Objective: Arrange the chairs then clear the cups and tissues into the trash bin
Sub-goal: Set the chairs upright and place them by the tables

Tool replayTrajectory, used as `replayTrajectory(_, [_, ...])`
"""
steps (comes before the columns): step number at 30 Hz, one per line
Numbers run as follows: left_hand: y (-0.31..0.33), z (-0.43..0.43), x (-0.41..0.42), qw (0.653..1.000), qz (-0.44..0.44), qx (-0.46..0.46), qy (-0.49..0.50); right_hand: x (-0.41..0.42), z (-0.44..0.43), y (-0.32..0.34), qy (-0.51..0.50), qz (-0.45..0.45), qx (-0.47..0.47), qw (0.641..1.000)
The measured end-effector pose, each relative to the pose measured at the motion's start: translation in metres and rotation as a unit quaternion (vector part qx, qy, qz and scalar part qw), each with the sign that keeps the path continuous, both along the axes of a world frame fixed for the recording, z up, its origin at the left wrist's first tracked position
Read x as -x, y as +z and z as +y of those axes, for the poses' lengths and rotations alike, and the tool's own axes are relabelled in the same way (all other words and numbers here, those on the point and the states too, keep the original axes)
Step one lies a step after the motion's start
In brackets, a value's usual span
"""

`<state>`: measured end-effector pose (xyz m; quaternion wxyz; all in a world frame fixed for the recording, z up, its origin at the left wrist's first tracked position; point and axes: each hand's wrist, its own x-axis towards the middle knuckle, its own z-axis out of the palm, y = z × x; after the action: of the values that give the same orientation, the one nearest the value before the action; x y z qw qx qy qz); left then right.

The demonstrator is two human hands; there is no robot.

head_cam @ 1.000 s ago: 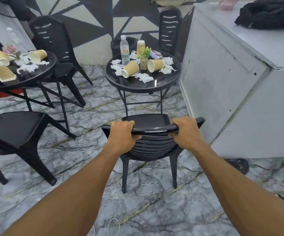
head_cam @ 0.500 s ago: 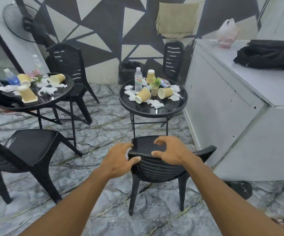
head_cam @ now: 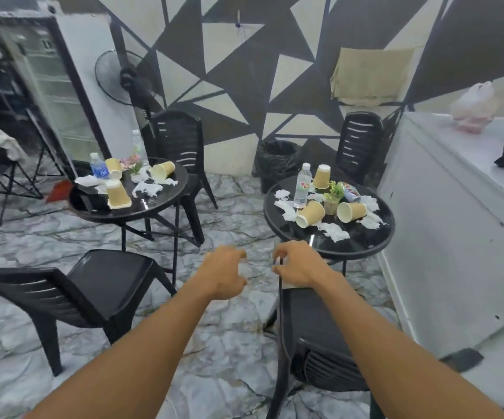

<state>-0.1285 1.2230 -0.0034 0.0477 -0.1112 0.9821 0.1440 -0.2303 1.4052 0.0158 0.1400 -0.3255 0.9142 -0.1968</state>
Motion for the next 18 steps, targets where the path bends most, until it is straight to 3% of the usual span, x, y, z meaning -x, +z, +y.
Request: replayTrajectory(18, [0.056,-0.229,0.318,0.999,-0.009,0.030,-0.001,0.309,-0.242,0.032,0.005,0.013,0.012,1.000])
